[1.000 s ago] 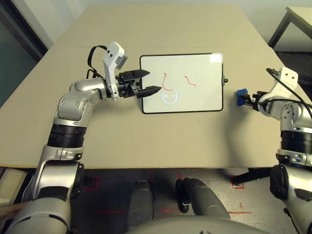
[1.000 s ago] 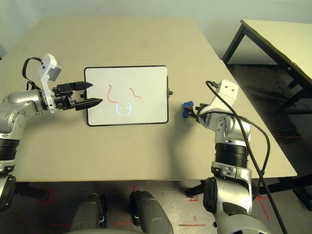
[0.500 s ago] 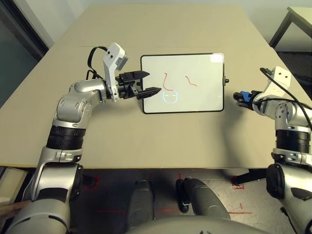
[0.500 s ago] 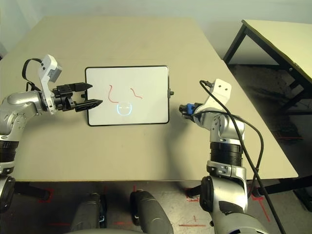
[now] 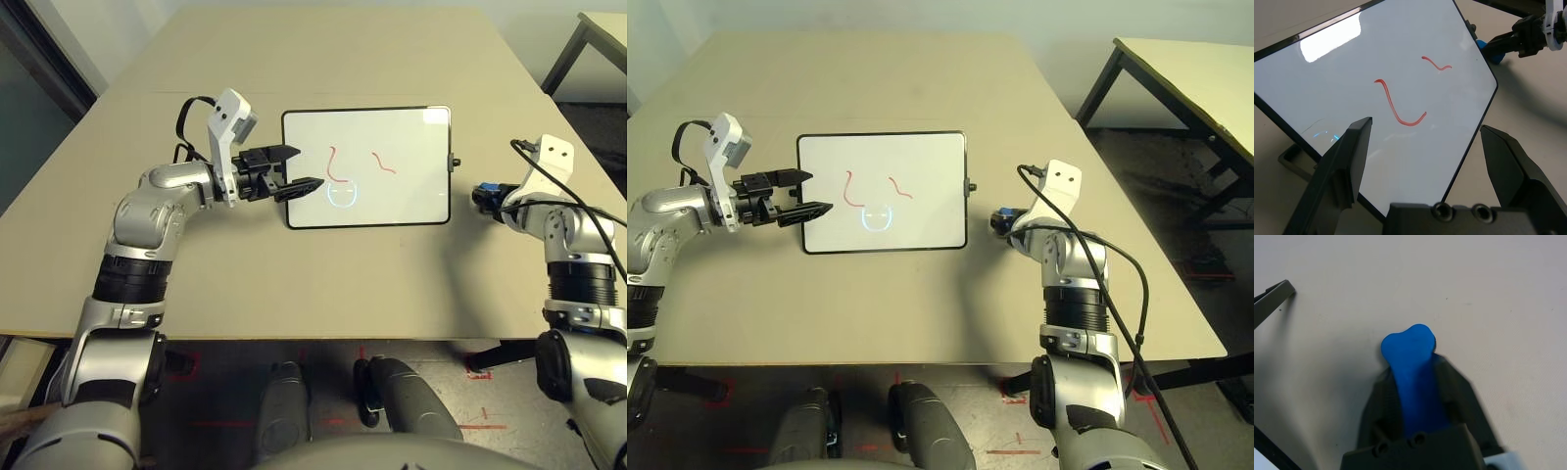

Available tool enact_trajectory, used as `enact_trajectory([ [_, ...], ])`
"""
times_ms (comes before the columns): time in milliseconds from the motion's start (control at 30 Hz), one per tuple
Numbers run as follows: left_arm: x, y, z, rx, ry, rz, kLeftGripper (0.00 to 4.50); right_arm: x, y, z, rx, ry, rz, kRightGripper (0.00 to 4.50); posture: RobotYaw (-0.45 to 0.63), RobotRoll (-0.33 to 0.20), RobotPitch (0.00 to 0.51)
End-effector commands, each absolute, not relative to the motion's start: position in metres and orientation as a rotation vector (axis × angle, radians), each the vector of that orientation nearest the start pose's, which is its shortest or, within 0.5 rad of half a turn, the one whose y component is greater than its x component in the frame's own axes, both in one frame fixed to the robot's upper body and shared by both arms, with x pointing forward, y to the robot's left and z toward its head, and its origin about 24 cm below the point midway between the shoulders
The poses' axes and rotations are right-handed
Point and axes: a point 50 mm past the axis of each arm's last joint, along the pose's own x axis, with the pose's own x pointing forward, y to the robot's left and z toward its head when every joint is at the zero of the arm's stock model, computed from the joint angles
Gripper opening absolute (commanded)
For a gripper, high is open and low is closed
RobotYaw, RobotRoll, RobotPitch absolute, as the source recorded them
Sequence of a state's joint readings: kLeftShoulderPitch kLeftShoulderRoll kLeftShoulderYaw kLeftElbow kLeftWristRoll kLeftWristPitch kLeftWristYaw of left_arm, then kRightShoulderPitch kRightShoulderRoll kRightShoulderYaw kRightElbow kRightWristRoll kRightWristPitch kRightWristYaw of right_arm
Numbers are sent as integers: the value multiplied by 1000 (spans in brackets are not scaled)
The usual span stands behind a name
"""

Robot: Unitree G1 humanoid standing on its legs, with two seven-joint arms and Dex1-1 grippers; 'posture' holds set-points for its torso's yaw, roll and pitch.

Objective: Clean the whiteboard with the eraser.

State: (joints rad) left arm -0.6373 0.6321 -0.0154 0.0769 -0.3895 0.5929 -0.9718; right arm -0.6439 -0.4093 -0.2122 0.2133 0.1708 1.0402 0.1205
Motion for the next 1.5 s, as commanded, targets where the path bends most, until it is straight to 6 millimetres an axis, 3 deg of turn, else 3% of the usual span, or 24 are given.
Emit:
enact_trajectory([
  [33,320,192,186,204,148,-966,4500,336,-246,121,-33,572,-96,583,-86,0,117],
  [367,323,193,185,204,147,-968,4500,335,-249,121,-31,565,-106,303,-92,0,107],
  [500,323,192,184,205,143,-972,4500,335,-254,136,-26,528,-108,298,-93,0,103],
  [767,324,194,183,214,147,-974,4500,333,-253,183,-22,362,-37,221,-108,0,94],
  [933,326,194,186,222,144,-976,4500,331,-224,216,1,213,196,201,-115,0,87],
  [1033,327,195,187,227,142,-975,4500,328,-204,224,-14,184,324,200,-116,0,85],
  [1267,328,194,192,237,135,-974,4500,331,-164,213,-95,192,502,187,-103,0,80],
  [1500,326,194,196,244,133,-970,4500,337,-139,198,-229,204,596,187,-86,0,81],
])
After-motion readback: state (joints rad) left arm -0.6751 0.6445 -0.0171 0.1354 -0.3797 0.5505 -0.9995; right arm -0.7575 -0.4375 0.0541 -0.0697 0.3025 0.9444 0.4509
